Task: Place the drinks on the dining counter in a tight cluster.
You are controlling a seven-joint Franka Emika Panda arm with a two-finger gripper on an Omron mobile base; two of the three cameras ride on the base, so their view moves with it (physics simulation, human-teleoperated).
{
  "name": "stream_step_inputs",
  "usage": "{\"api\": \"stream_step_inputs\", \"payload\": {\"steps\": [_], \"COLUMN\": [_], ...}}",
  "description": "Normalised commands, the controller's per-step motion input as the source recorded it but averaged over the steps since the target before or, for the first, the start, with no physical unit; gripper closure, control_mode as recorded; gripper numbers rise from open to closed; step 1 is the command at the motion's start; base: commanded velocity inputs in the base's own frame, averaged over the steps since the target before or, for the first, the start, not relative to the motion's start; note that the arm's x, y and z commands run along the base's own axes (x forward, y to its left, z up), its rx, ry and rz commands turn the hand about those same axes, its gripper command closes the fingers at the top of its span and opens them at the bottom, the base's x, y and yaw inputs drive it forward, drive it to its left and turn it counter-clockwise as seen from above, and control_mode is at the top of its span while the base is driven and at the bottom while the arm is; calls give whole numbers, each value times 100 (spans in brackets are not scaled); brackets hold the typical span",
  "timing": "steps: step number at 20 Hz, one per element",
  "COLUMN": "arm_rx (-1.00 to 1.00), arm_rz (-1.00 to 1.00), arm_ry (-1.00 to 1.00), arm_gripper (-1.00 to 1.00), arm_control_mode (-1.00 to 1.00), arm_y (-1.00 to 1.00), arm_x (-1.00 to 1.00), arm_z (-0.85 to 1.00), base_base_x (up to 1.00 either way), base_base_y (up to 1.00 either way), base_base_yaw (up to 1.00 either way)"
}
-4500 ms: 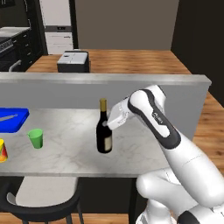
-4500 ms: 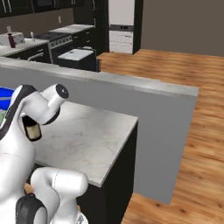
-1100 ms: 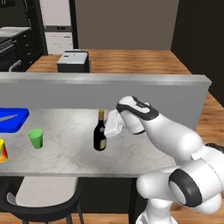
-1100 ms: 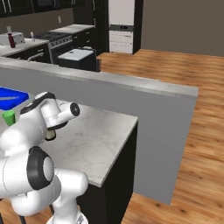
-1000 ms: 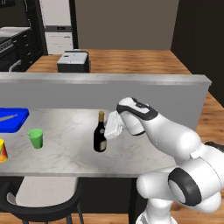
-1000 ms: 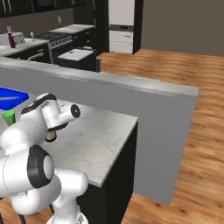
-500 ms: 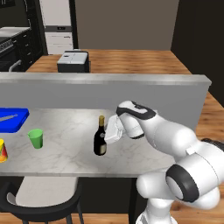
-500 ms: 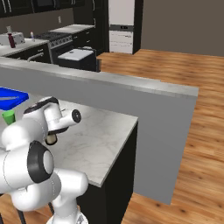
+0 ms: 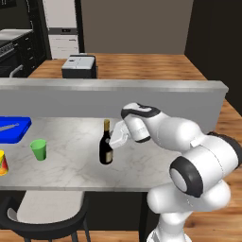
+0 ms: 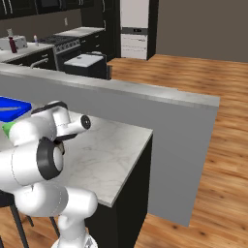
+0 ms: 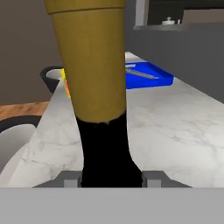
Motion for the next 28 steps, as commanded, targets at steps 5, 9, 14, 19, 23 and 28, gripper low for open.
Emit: {"api": "stream_step_inputs", "payload": {"steps": [5,9,14,19,23,28], "arm_rx": [0,0,0,1,0,0], "arm_rz": [0,0,0,0,0,0], "arm_ry": [0,-2,-11,-11,0,1], "arm_gripper": [100,100,100,100,100,100], "arm_control_mode": [-100,-100,-100,-100,-100,-100], "arm_y": [0,0,0,0,0,0], "arm_x": [7,0,-18,-18,0,1], "arm_z": [0,0,0,0,0,-1], "base_base_x": [0,0,0,0,0,0], "base_base_y": [0,0,0,0,0,0], "base_base_yaw": [0,0,0,0,0,0]}}
